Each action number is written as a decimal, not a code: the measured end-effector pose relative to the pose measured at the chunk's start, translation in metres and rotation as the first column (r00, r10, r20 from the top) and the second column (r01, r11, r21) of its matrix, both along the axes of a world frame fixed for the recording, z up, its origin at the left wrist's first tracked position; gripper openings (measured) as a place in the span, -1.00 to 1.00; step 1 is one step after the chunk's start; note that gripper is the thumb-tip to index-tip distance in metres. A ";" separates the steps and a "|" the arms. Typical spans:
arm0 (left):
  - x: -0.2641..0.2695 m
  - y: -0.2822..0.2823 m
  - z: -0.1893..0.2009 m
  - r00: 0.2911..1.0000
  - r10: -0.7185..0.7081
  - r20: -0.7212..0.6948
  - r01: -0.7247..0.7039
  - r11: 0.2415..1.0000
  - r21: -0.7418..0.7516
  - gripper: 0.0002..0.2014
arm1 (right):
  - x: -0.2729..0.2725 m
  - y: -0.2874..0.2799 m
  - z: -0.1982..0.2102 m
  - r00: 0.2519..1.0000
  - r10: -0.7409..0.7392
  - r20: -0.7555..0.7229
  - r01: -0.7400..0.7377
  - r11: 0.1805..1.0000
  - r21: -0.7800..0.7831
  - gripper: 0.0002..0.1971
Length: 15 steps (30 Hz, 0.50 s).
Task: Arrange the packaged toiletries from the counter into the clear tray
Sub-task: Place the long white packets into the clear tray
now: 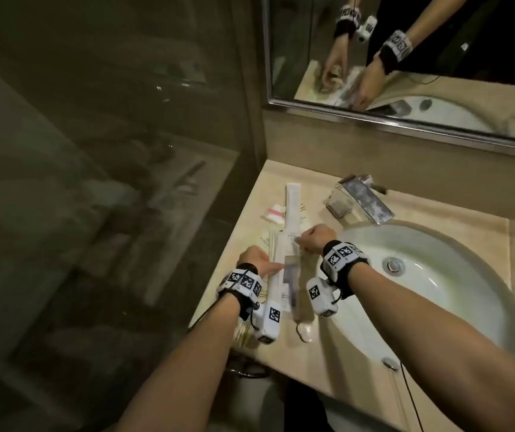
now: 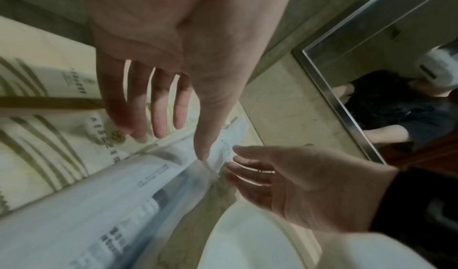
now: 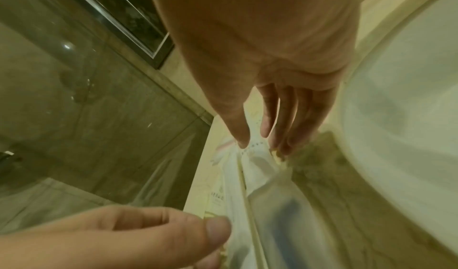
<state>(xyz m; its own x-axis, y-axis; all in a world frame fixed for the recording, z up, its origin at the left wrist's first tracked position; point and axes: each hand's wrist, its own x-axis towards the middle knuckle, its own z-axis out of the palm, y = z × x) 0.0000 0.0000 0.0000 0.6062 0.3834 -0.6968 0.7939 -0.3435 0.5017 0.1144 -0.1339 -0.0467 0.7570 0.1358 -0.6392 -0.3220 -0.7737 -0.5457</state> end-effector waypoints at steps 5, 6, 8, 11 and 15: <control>0.019 -0.008 -0.012 0.993 -0.046 -0.107 0.055 0.995 0.082 -0.19 | 0.006 0.012 -0.010 0.998 0.009 -0.063 -0.011 0.999 -0.037 -0.65; 0.021 -0.008 -0.015 0.991 -0.059 -0.119 0.071 0.993 0.099 -0.16 | 0.007 0.013 -0.010 0.998 0.003 -0.064 -0.006 0.999 -0.044 -0.60; 0.025 -0.008 -0.023 0.987 -0.073 -0.144 0.090 0.989 0.114 -0.13 | 0.010 0.014 -0.012 0.998 -0.012 -0.064 0.009 0.998 -0.055 -0.55; 0.027 -0.007 -0.029 0.986 -0.074 -0.151 0.090 0.990 0.105 -0.12 | 0.010 0.015 -0.013 0.997 -0.019 -0.070 0.014 0.998 -0.060 -0.56; 0.026 -0.003 -0.021 0.993 -0.037 -0.114 0.045 0.997 0.062 -0.43 | 0.012 0.014 -0.016 0.996 -0.032 -0.081 0.029 0.999 -0.036 -0.56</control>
<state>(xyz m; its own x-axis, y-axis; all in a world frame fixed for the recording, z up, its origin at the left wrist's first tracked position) 0.0261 -0.0029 -0.0215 0.5414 0.4060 -0.7362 0.8287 -0.4056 0.3857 0.1263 -0.1197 -0.0625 0.7055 0.0907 -0.7029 -0.3878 -0.7807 -0.4900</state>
